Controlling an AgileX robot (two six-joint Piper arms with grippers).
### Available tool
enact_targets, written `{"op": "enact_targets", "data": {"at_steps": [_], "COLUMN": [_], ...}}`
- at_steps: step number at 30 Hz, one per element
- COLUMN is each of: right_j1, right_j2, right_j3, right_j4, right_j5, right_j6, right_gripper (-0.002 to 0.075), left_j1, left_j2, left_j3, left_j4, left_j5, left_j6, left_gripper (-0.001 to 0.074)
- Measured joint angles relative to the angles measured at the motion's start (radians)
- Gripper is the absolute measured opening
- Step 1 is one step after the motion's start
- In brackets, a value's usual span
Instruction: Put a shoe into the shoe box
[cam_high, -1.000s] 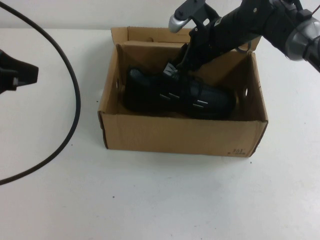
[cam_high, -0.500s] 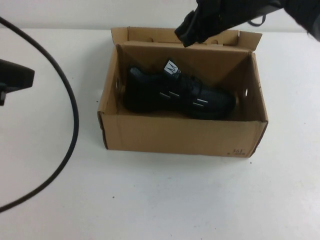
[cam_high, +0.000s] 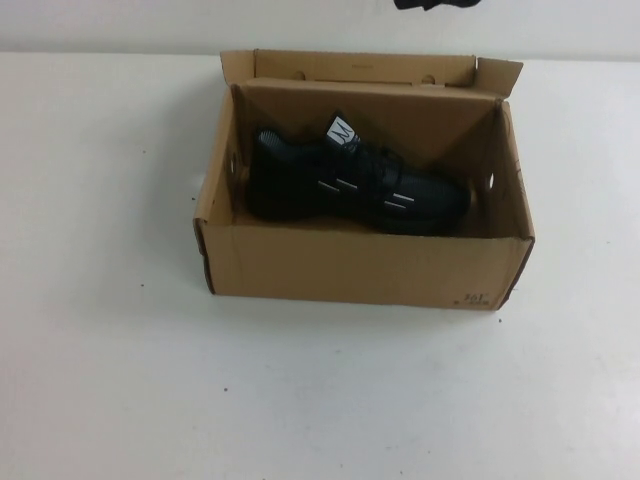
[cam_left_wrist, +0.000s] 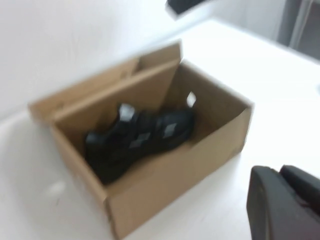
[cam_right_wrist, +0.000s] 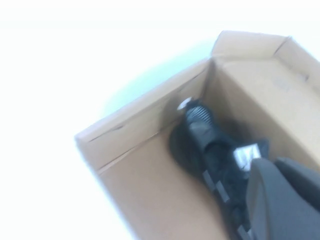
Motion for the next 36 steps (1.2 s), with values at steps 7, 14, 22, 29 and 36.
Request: {"op": "enact_targets", "data": {"at_steps": [7, 14, 22, 29, 36], "right_j1": [0.000, 0.000, 0.000, 0.000, 0.000], "right_j2": [-0.121, -0.394, -0.836, -1.138, -1.345], "right_j3": [0.044, 0.266, 0.810, 1.265, 1.563], "right_j4": [-0.007, -0.007, -0.002, 0.006, 0.006], "right_j5": [0.032, -0.162, -0.573, -0.723, -0.856], "right_j6": [0.078, 0.055, 0.010, -0.018, -0.023], "right_gripper": [-0.0015, -0.0015, -0.0015, -0.0015, -0.0015], "left_j1": [0.000, 0.000, 0.000, 0.000, -0.029], "left_j2": [-0.216, -0.395, -0.420, -0.420, -0.416], "left_j3": [0.155, 0.379, 0.512, 0.514, 0.516], "left_j4": [-0.044, -0.034, 0.002, 0.002, 0.002], "left_j5": [-0.136, -0.409, -0.515, -0.558, -0.567], "left_j6": [-0.017, -0.045, -0.052, -0.052, -0.052], "left_gripper": [0.0002, 0.0002, 0.0002, 0.0002, 0.0002]}}
